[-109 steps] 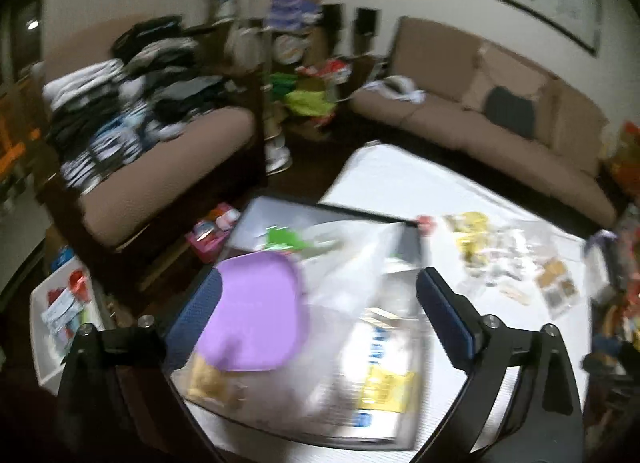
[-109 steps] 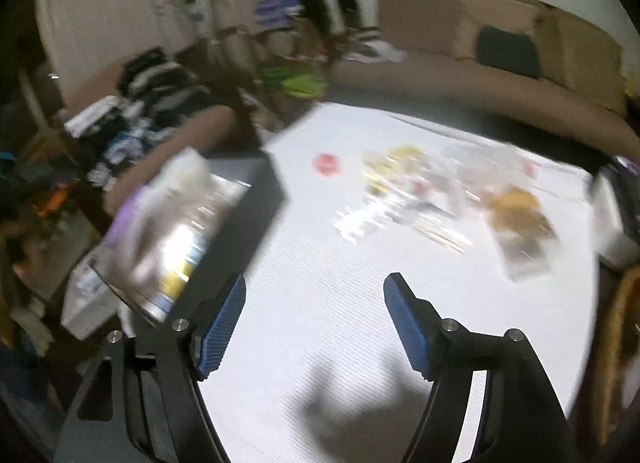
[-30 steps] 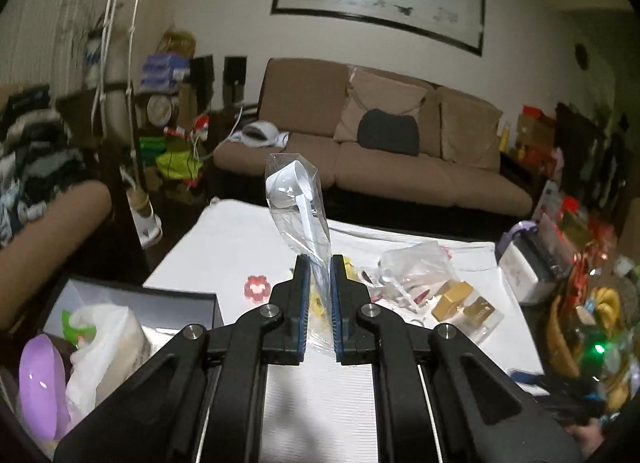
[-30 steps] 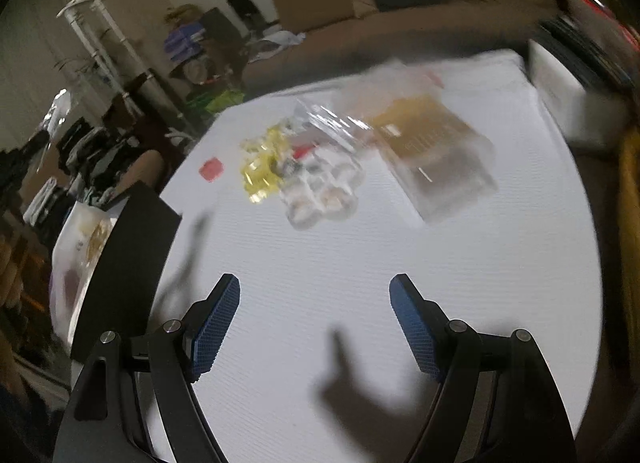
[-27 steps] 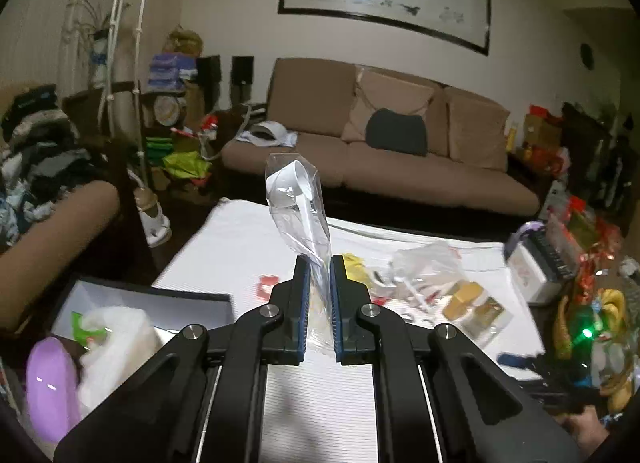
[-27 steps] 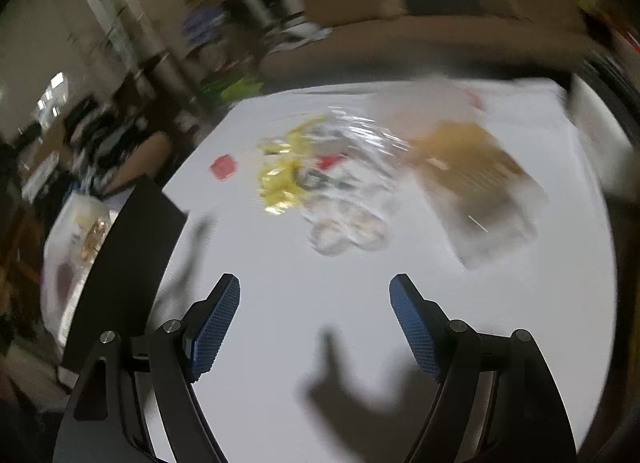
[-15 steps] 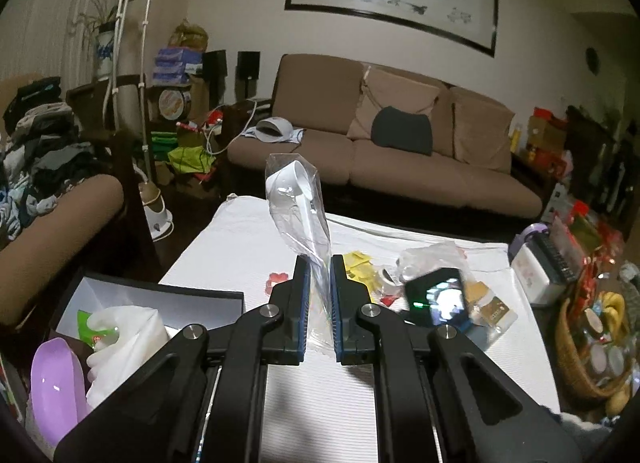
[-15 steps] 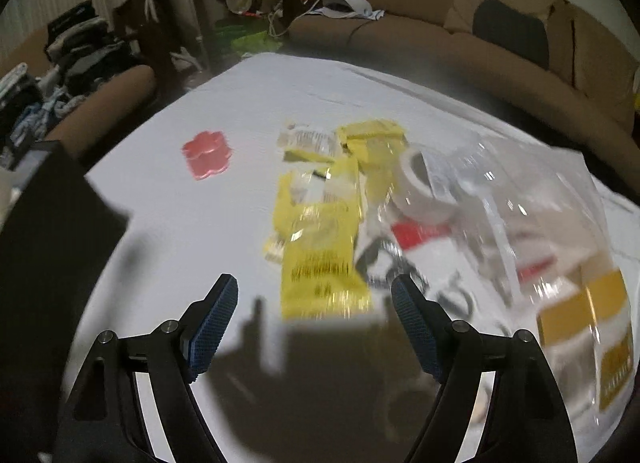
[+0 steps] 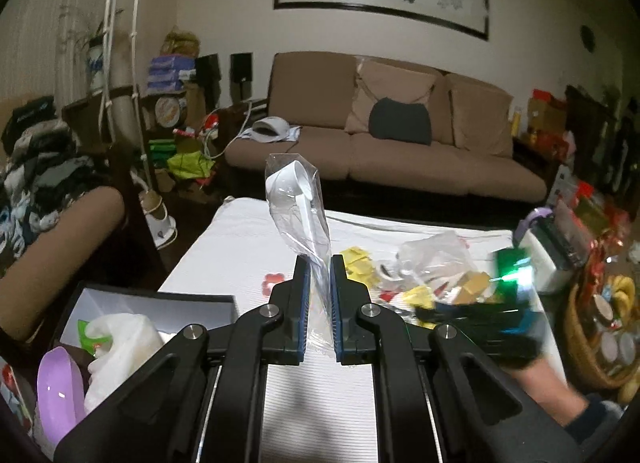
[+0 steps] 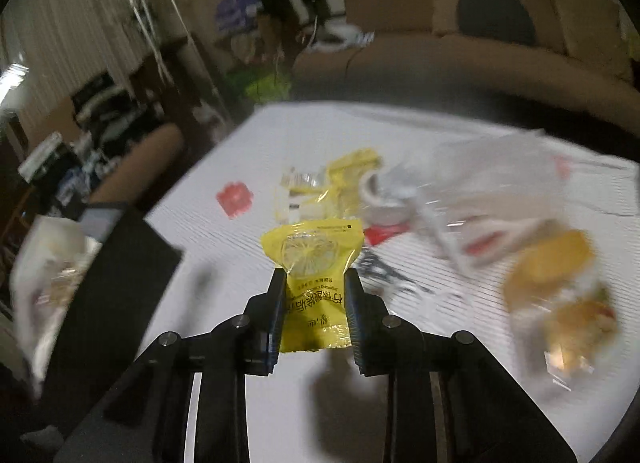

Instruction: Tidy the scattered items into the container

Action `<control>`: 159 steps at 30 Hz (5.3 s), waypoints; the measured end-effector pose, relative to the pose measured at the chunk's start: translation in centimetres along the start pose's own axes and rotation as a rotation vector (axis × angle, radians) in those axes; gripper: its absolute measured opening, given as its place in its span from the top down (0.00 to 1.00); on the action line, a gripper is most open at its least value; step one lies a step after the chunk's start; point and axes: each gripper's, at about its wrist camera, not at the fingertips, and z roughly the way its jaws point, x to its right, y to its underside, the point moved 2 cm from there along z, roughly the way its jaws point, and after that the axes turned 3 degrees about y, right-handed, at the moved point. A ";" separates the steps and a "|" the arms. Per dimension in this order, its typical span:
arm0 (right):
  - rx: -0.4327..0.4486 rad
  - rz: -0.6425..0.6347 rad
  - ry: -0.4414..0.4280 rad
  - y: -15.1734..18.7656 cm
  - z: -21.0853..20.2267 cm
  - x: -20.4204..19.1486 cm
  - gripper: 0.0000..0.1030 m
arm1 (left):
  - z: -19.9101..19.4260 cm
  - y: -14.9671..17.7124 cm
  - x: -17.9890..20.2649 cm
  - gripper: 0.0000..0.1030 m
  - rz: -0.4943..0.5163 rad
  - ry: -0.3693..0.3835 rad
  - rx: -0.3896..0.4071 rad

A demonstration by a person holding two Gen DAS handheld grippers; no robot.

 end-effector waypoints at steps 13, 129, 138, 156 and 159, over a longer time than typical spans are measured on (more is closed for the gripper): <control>0.291 0.079 0.276 1.9 -26.8 -1.1 0.73 | -3.6 -1.2 9.0 0.91 0.063 0.030 0.005; 0.082 -0.104 0.160 3.7 -31.4 -11.2 0.19 | -13.9 1.8 -3.7 0.00 -0.110 -0.262 -0.424; 0.083 -0.096 0.182 3.7 -31.2 -11.4 0.19 | -13.0 2.9 -3.4 0.00 -0.036 -0.260 -0.479; 0.025 -0.165 0.157 4.5 -28.3 -14.2 0.19 | -12.1 4.1 -5.6 0.00 -0.004 -0.363 -0.509; 0.018 -0.175 0.151 4.5 -28.0 -14.6 0.19 | -11.7 4.3 -5.7 0.00 -0.007 -0.359 -0.528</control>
